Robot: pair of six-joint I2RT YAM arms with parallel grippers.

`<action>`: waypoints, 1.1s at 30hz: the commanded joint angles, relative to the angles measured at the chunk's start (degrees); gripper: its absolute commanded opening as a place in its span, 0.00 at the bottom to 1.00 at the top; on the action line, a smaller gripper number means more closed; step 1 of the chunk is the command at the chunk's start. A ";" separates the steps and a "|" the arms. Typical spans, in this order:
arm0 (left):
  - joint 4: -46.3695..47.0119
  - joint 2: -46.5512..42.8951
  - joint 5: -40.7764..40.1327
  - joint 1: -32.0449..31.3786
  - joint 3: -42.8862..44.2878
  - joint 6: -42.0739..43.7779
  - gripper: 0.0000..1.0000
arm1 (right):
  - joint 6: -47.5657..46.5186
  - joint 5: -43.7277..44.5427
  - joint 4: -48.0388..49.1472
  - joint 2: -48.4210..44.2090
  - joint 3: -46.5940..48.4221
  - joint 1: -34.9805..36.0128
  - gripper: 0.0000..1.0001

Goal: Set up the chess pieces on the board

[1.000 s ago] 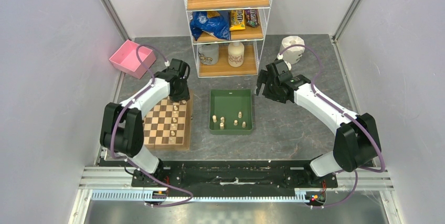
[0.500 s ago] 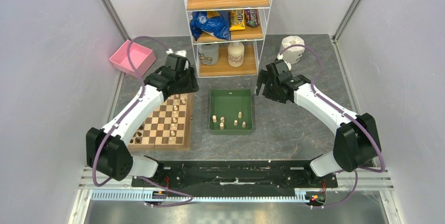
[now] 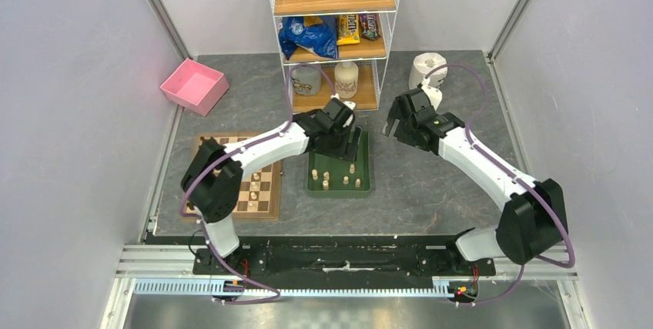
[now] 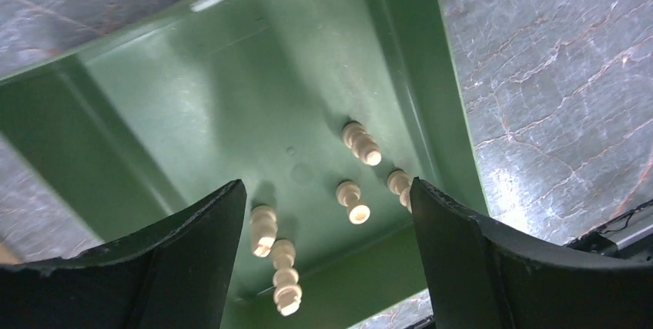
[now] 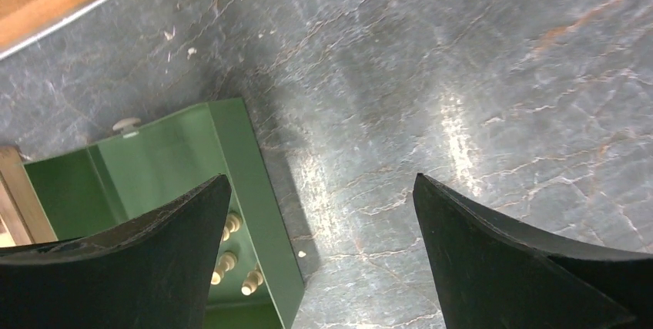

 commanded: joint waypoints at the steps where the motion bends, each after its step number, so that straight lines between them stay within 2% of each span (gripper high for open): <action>1: 2.20 3.04 1.12 -1.63 4.12 -1.72 0.83 | 2.59 7.48 -0.92 -4.23 -1.37 -0.34 0.97; 15: 2.17 8.99 0.86 -3.50 5.28 -3.79 0.60 | 2.83 7.07 -0.91 -3.89 -1.69 -0.69 0.97; 26: 1.86 10.93 0.86 -3.76 6.21 -4.16 0.50 | 2.43 6.31 -0.92 -3.26 -1.37 -0.86 0.97; 33: 1.51 11.38 1.12 -3.85 6.70 -4.14 0.40 | 2.12 6.12 -0.88 -3.08 -1.41 -0.86 0.97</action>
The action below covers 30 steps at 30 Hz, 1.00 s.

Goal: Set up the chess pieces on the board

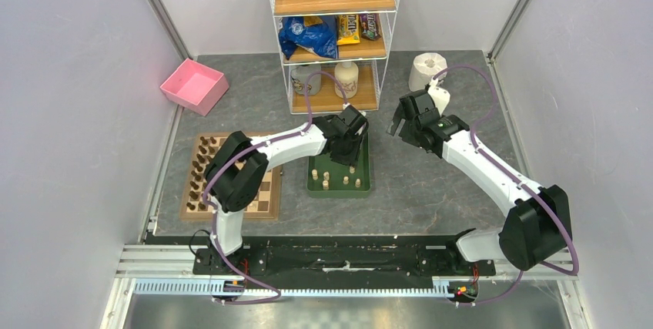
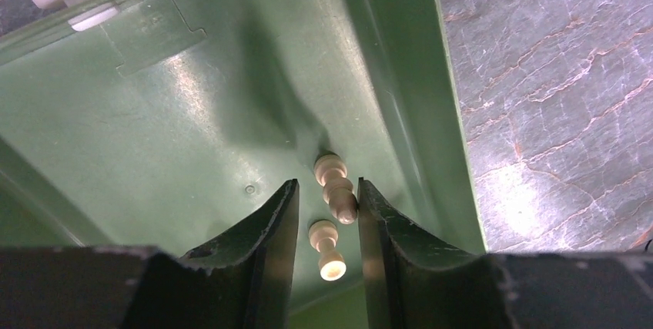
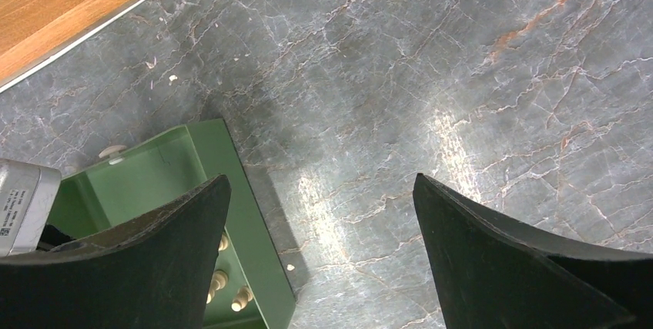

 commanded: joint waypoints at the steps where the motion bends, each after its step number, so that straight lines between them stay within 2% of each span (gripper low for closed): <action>1: 0.56 0.65 0.73 -0.40 2.30 -1.34 0.40 | 0.09 0.68 -0.09 0.14 0.07 -0.27 0.97; 8: 0.27 0.52 0.73 -0.40 2.30 -1.33 0.28 | -0.11 0.22 -0.13 0.66 0.34 -0.33 0.97; 16: -0.49 -2.89 -0.13 -0.40 2.26 -1.19 0.03 | -0.20 -0.20 -0.05 1.05 0.42 -0.31 0.97; 23: -4.02 -11.85 -5.71 0.28 3.28 -0.38 0.02 | -0.20 -0.58 0.04 1.11 0.52 -0.38 0.97; 30: -7.86 -22.92 -9.07 6.31 0.48 -0.20 0.02 | -0.11 -1.50 0.42 1.37 0.62 -0.34 0.97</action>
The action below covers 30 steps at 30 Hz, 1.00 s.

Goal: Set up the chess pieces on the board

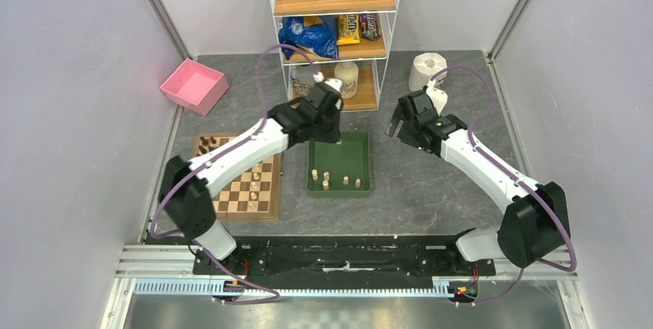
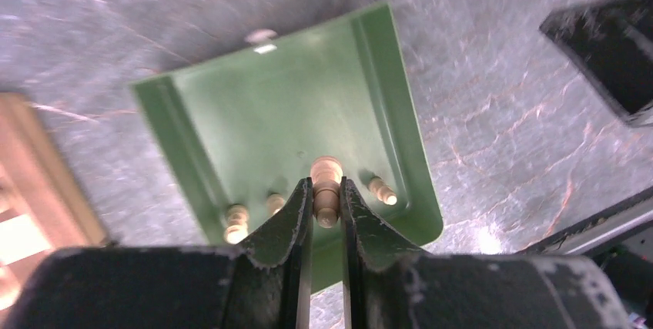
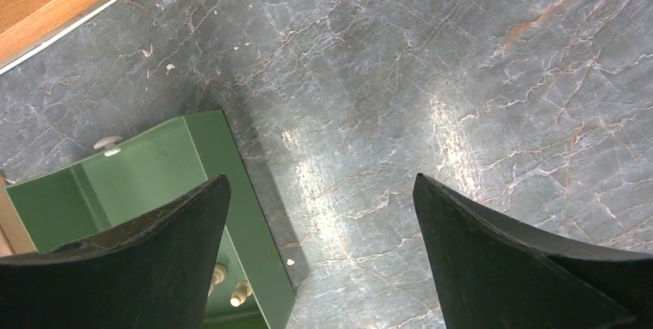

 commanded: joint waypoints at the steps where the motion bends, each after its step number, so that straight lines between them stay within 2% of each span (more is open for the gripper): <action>1: -4.00 -8.60 -3.90 5.59 -0.56 0.06 0.02 | 0.07 -0.28 0.57 0.46 0.64 -0.27 0.97; 10: -6.36 -18.24 -1.70 19.18 -16.08 1.14 0.02 | 0.07 -1.72 1.27 1.38 0.98 -0.32 0.97; 20: -5.74 -15.69 -3.98 22.42 -22.22 2.53 0.02 | -0.02 -2.78 1.45 2.07 1.28 -0.27 0.97; 30: -3.40 -11.36 -4.00 25.73 -21.38 5.29 0.02 | -0.37 -2.87 1.45 2.43 1.18 -0.27 0.97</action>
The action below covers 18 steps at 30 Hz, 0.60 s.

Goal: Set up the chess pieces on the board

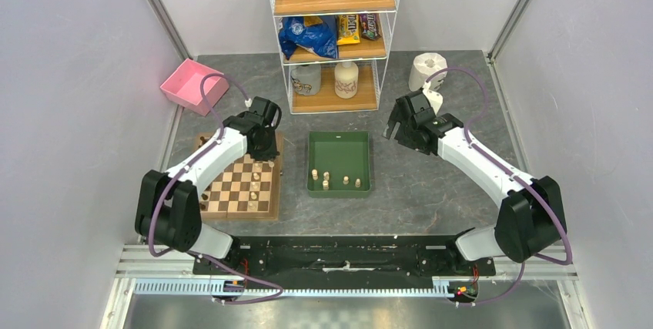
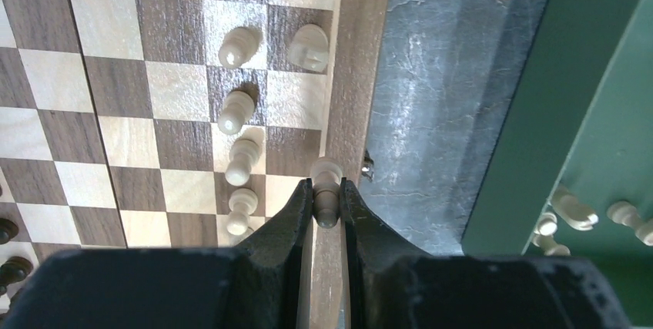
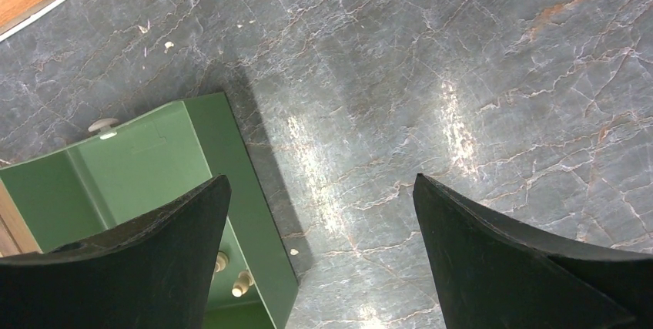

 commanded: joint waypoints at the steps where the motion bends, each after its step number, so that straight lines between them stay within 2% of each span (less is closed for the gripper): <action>1: 3.11 1.50 -1.14 1.24 0.81 3.22 0.02 | -0.39 0.41 1.33 0.51 1.16 -0.28 0.97; 17: 5.44 5.21 -3.48 2.72 1.48 3.30 0.02 | -0.68 -0.31 1.34 1.71 1.54 -0.28 0.97; 18: 5.32 5.37 -3.89 2.71 1.61 3.39 0.02 | -0.64 -0.41 1.27 1.76 1.48 -0.28 0.99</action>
